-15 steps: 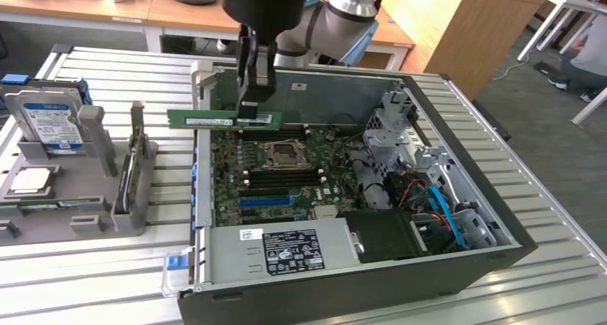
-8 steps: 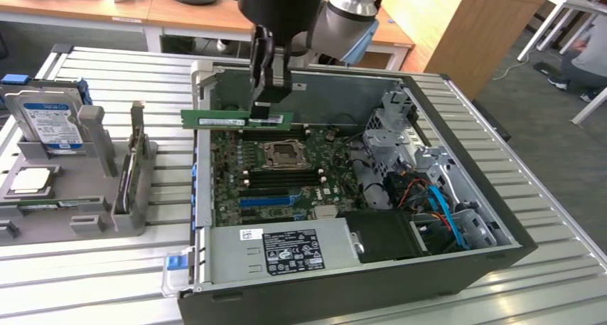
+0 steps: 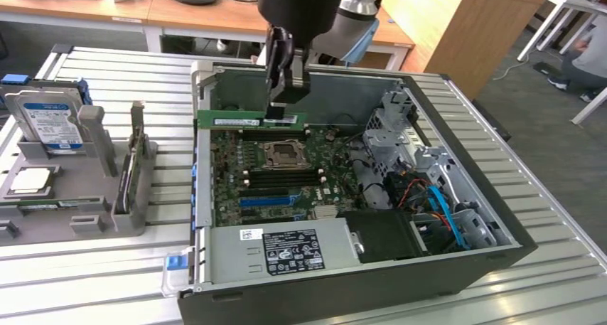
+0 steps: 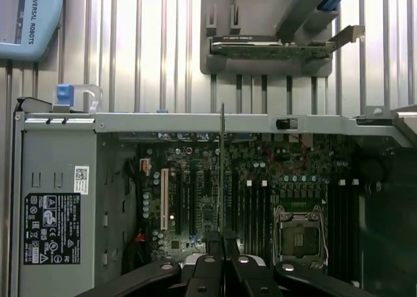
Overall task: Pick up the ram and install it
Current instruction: 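Pick up the ram and move it above insertion slot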
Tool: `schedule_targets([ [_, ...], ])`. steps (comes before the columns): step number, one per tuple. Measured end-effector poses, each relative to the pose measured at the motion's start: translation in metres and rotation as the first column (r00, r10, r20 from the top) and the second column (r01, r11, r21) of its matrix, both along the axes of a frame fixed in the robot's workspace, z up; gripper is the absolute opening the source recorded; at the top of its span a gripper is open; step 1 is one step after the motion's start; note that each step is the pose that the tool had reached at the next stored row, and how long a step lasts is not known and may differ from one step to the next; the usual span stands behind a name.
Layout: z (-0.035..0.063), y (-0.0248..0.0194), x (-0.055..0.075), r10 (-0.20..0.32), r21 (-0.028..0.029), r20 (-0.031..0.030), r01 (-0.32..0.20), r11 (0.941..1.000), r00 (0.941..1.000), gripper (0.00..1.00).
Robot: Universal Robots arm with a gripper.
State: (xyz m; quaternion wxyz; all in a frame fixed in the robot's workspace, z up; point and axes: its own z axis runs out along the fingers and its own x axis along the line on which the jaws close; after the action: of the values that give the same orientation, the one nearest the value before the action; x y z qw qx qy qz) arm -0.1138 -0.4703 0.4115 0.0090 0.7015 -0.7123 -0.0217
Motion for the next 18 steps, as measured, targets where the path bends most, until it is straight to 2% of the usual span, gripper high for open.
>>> schedule_targets([
  [18, 0.0, 0.0, 0.042, 0.0, 0.0, 0.0, 0.0, 1.0, 1.0, 0.11],
])
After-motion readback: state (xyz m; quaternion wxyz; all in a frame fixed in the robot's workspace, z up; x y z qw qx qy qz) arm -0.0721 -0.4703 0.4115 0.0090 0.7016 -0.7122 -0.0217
